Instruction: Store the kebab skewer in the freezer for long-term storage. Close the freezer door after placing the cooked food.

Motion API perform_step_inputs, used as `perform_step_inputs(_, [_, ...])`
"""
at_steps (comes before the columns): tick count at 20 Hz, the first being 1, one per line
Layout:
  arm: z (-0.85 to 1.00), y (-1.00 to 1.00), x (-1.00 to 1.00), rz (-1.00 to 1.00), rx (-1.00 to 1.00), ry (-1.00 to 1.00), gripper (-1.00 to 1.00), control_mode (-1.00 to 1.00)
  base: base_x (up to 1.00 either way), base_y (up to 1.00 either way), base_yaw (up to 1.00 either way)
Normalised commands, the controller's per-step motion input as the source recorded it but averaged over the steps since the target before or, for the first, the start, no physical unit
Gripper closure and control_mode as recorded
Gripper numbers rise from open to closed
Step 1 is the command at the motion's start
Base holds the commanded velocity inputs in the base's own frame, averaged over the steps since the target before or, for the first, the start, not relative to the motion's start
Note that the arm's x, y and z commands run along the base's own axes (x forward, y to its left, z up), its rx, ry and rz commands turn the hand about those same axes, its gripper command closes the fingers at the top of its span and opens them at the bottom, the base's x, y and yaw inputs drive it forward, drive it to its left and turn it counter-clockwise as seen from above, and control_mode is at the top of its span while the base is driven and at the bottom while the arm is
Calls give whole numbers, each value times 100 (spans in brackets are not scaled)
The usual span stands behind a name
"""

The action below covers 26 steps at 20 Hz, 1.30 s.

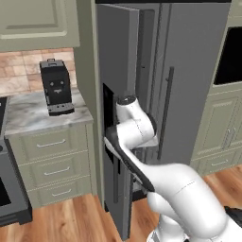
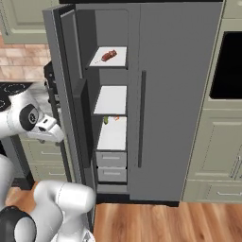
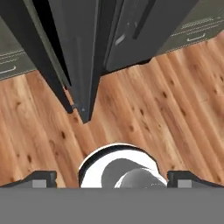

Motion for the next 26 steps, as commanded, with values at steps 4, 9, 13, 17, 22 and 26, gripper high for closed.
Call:
perform_step_inputs(4, [0,22,58,-12,-31,-11,-100,-100,0,0,0])
perform_step_inputs(9, [10,49,30,-14,-22,-15,-100,-100,0,0,0])
perform_step_inputs(13, [17,42,23,-12,-13,-11,-100,-100,0,0,0])
perform_step_inputs(17, [1,4,34,-6,-10,-10,-100,-100,0,0,0])
perform_step_inputs(22, [0,0,36,-1,-7,-4,-100,-100,0,0,0])
perform_step_inputs(26, [0,0,41,0,-6,0,-100,-100,0,0,0])
